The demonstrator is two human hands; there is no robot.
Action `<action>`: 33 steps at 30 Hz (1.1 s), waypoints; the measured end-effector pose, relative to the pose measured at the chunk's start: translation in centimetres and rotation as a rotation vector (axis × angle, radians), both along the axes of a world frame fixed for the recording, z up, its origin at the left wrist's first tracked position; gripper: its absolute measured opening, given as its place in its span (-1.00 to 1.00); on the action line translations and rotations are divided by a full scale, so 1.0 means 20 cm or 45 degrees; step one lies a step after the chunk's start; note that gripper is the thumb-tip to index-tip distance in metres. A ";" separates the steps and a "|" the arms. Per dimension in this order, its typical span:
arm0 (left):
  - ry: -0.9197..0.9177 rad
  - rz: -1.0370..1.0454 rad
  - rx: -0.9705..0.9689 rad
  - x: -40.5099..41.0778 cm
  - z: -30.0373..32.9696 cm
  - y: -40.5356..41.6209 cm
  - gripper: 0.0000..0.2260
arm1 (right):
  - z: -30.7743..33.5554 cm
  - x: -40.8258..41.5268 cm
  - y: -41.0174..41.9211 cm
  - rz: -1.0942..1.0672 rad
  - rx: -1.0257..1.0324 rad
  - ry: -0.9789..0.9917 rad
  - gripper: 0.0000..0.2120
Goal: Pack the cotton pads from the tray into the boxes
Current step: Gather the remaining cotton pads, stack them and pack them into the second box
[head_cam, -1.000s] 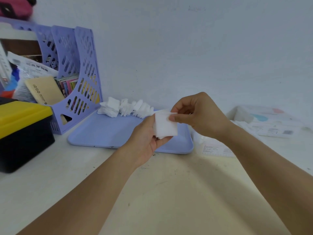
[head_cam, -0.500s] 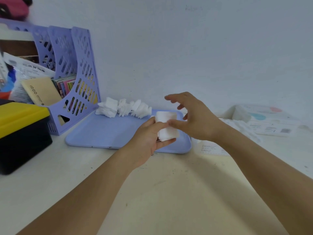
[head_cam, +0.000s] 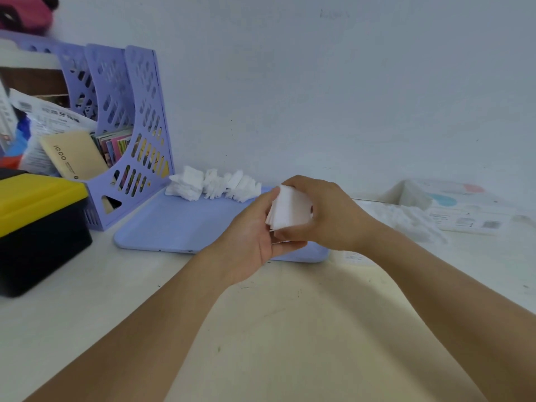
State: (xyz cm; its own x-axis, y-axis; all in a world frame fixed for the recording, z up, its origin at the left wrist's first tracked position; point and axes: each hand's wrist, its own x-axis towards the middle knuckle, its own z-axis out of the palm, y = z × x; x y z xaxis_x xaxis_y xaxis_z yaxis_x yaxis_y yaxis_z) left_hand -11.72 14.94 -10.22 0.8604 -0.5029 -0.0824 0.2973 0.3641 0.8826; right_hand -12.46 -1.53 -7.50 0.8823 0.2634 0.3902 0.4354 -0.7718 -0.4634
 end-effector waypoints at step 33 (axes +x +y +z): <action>-0.061 -0.054 0.073 0.00 -0.01 -0.01 -0.66 | 0.13 -0.01 -0.12 0.235 0.224 0.328 -0.73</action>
State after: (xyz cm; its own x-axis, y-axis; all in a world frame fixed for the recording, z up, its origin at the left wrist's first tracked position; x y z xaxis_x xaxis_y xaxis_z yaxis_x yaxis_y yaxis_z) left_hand -11.65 14.80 -10.48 0.8419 -0.5348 -0.0717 0.2686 0.3002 0.9153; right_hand -12.66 -4.00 -4.85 0.9015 0.3759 0.2145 0.4113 -0.5900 -0.6948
